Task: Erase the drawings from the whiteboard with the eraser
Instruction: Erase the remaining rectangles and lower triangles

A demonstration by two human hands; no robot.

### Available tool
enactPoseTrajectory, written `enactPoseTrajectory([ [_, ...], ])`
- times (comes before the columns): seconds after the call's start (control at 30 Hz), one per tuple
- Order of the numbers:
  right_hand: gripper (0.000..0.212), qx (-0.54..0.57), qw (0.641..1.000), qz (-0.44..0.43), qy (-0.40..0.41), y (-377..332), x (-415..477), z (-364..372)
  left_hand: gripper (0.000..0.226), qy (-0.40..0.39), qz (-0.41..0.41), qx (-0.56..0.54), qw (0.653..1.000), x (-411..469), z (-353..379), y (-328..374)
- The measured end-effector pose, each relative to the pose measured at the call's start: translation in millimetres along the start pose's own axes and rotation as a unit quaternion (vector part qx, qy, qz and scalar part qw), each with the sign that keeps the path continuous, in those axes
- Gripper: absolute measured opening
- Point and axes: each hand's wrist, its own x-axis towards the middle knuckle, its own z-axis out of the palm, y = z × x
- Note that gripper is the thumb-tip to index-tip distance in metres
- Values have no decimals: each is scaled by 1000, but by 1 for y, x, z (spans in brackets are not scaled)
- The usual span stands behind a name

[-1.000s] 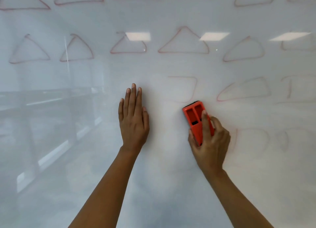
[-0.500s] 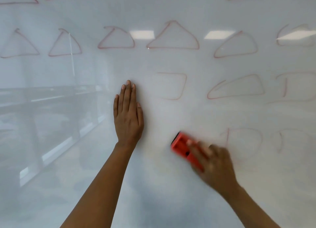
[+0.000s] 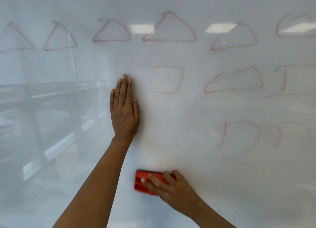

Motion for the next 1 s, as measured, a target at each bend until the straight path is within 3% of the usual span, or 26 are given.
enactPoseTrajectory([
  [0.1, 67, 0, 999, -37, -18, 8, -25, 0, 48, 0, 0, 4, 1000, -1, 0, 0],
  [0.27, 62, 13, 991, 119, 66, 79, -23, -24, 48, 1, 1, 4, 1000, -1, 0, -1],
  [0.33, 63, -10, 960, 261, 99, 119, -21, -38, 48, 1, -2, 5, 1000, -1, 0, 0],
  [0.43, 63, -2, 871, 467, 151, 155, -14, -51, 48, 0, -5, 4, 1000, -2, 0, 1],
  [0.53, 65, 8, 838, 519, 169, 152, -3, -51, 48, 1, -2, 4, 1000, -1, 1, 1],
  [0.63, 61, 7, 874, 461, 154, 125, 2, -44, 48, 3, 1, 10, 1000, -1, 2, 0],
  [0.77, 62, 9, 966, 246, 78, 76, -6, -32, 48, 2, 2, 14, 1000, -1, 1, 1],
  [0.87, 60, 5, 995, 98, 22, 59, -20, -27, 48, -12, -2, 16, 1000, -1, -1, 3],
  [0.93, 57, 0, 997, 74, 17, 67, -27, -29, 49, -19, -10, 20, 1000, -2, -3, 6],
  [1.0, 55, -1, 991, 126, 42, 86, -32, -35, 49, -20, -19, 19, 999, -4, -5, 10],
])
